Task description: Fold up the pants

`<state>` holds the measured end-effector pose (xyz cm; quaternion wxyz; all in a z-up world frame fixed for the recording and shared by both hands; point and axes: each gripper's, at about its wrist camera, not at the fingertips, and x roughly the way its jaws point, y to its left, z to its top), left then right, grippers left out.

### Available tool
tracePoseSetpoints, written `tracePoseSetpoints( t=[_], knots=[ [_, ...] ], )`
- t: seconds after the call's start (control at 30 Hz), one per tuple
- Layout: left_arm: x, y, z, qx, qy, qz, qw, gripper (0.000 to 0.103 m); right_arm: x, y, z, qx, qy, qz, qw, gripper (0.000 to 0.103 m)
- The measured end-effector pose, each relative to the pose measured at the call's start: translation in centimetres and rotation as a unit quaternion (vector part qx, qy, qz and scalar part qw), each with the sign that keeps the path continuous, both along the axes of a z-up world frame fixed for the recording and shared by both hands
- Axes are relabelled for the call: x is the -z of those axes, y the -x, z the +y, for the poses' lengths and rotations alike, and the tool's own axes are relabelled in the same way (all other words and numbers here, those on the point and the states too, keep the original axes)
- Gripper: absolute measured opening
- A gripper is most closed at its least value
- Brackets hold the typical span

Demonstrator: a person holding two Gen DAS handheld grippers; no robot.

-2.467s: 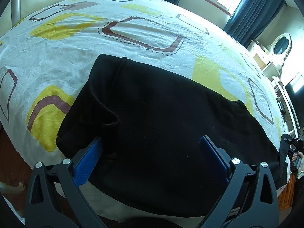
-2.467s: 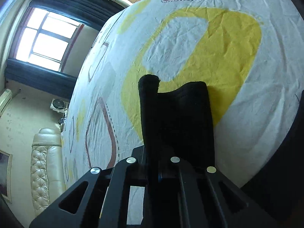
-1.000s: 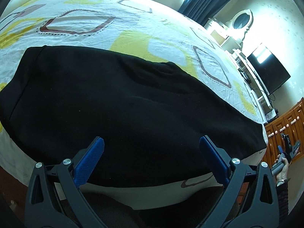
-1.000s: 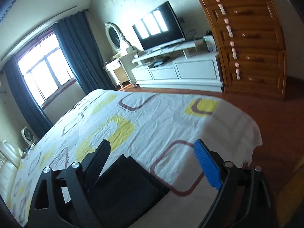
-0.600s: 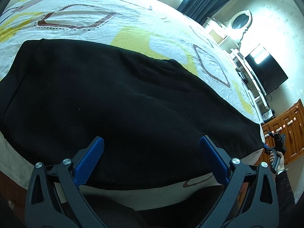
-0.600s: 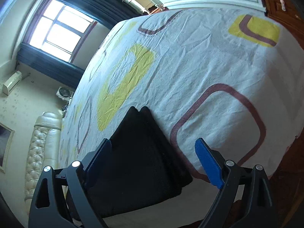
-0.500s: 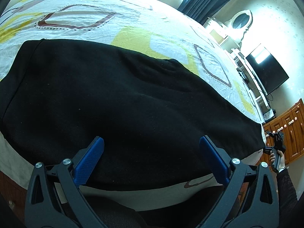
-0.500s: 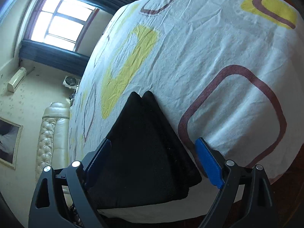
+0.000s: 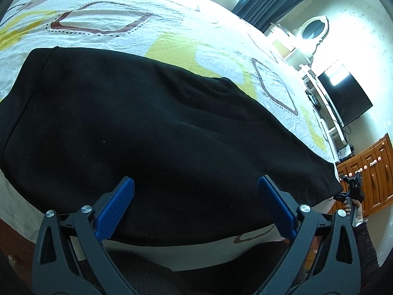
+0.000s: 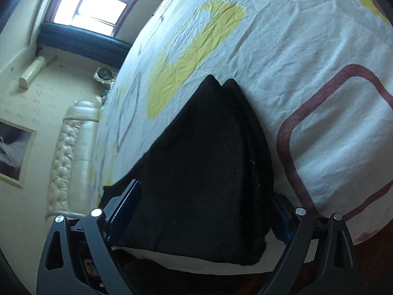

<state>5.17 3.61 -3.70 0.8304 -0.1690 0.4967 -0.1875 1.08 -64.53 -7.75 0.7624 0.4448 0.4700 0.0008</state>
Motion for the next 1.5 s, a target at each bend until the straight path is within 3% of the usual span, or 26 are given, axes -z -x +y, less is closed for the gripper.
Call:
tracePoseSetpoints(
  t=[0.03,0.1,0.13,0.17,0.27,0.43,0.6,0.8,0.97,1.2,1.4,1.5],
  knots=[
    [-0.1,-0.1,0.1,-0.001,0.003,0.005,1.0000,0.100,0.0,-0.2,0.0,0.014,0.000,0.013,1.000,0.090],
    [-0.4,-0.3,0.5,-0.006,0.006,0.014,0.9999,0.100,-0.3,-0.2,-0.2,0.048,0.002,0.030,0.998,0.070],
    [-0.5,-0.4,0.7,-0.009,0.007,0.016,0.9998,0.100,-0.3,-0.2,-0.1,0.048,0.008,0.041,0.998,0.030],
    [-0.7,-0.4,1.0,-0.012,0.009,0.018,0.9997,0.100,0.0,-0.2,0.0,0.049,-0.007,0.042,0.998,0.020],
    [-0.8,-0.3,2.3,-0.019,0.009,0.025,0.9995,0.100,-0.8,-0.3,0.9,0.056,0.008,0.048,0.997,0.020],
    [-0.9,-0.3,4.8,-0.040,0.020,0.035,0.9984,0.100,-5.4,-0.5,3.7,0.059,-0.040,-0.047,0.996,0.020],
    [-0.2,-0.5,6.3,-0.061,0.026,0.046,0.9967,0.100,-11.5,-2.8,9.7,-0.004,-0.039,-0.109,0.993,0.020],
    [0.1,-0.7,6.2,-0.071,0.030,0.059,0.9953,0.100,-15.9,-7.3,18.9,-0.093,-0.024,-0.135,0.986,0.020],
    [0.2,-0.7,6.7,-0.077,0.036,0.063,0.9944,0.100,-14.5,-10.7,27.0,-0.159,0.021,-0.099,0.982,0.020],
    [0.5,-0.8,7.2,-0.081,0.042,0.066,0.9936,0.100,-8.0,-13.2,35.9,-0.205,0.108,-0.025,0.972,0.020],
    [0.4,-0.8,7.0,-0.080,0.036,0.064,0.9941,0.100,-4.2,-13.5,41.2,-0.228,0.223,0.015,0.948,0.021],
    [0.4,-0.9,6.8,-0.080,0.037,0.065,0.9940,0.100,-3.9,-13.1,42.7,-0.231,0.260,0.018,0.937,0.030]
  ],
)
